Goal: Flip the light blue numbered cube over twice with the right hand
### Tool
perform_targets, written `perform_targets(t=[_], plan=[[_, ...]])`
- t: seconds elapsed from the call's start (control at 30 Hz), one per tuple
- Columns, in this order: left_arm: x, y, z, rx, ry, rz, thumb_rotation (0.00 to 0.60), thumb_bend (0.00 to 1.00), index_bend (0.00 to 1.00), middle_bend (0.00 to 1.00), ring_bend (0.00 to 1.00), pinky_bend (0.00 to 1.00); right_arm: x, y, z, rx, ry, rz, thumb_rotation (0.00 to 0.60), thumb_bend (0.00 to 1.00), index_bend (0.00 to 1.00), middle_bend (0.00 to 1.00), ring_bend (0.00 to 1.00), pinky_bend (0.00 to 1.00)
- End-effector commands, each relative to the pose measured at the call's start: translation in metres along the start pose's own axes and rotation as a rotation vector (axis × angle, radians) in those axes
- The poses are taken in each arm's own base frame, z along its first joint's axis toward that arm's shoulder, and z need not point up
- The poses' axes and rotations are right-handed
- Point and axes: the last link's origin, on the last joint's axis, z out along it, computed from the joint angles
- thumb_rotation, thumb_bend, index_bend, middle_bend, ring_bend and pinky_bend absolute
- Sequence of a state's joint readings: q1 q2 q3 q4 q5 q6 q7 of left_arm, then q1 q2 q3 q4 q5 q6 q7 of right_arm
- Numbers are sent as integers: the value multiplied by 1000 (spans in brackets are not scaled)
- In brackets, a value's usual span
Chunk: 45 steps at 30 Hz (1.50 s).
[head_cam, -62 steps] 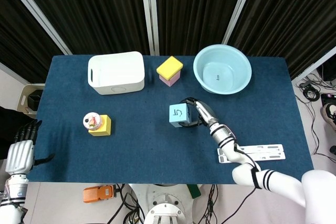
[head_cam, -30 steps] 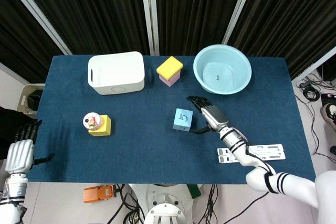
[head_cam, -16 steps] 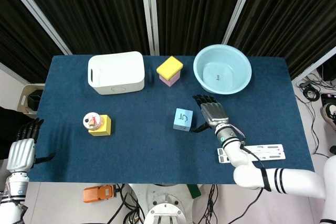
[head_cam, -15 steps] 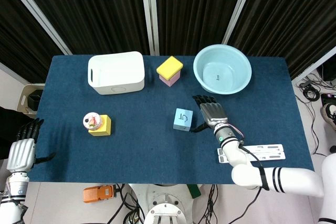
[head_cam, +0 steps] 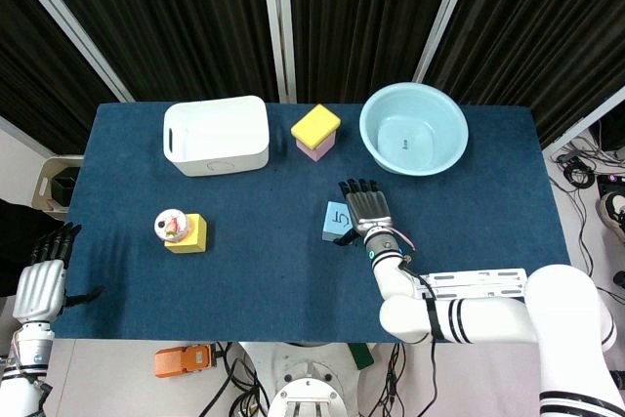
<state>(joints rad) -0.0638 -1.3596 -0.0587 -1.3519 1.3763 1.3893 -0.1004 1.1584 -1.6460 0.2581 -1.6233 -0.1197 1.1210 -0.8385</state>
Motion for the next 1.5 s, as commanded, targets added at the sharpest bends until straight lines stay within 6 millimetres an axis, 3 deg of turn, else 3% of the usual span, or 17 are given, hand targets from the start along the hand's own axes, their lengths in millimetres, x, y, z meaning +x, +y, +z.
perform_targets(t=[0.03, 0.37, 0.73, 1.13, 1.5], plan=[[0, -1, 0, 2, -1, 1, 600, 5, 13, 0, 0, 0, -3, -4, 4, -10, -2, -9, 468, 104, 231, 173, 74, 73], [0, -3, -1, 13, -4, 1, 600, 5, 13, 0, 0, 0, -9, -10, 14, -2, 2, -12, 516, 184, 344, 232, 131, 85], [-2, -7, -4, 30, -11, -9, 600, 5, 12, 0, 0, 0, -11, -6, 12, 122, 73, 24, 522, 434, 547, 360, 245, 92], [-3, -6, -4, 27, -8, -15, 600, 5, 13, 0, 0, 0, -11, 33, -7, 411, 159, 410, 521, 434, 544, 365, 243, 87], [-2, 0, -2, 15, -12, -10, 600, 5, 13, 0, 0, 0, -28, 68, 11, 541, 156, 602, 521, 433, 510, 365, 205, 54]])
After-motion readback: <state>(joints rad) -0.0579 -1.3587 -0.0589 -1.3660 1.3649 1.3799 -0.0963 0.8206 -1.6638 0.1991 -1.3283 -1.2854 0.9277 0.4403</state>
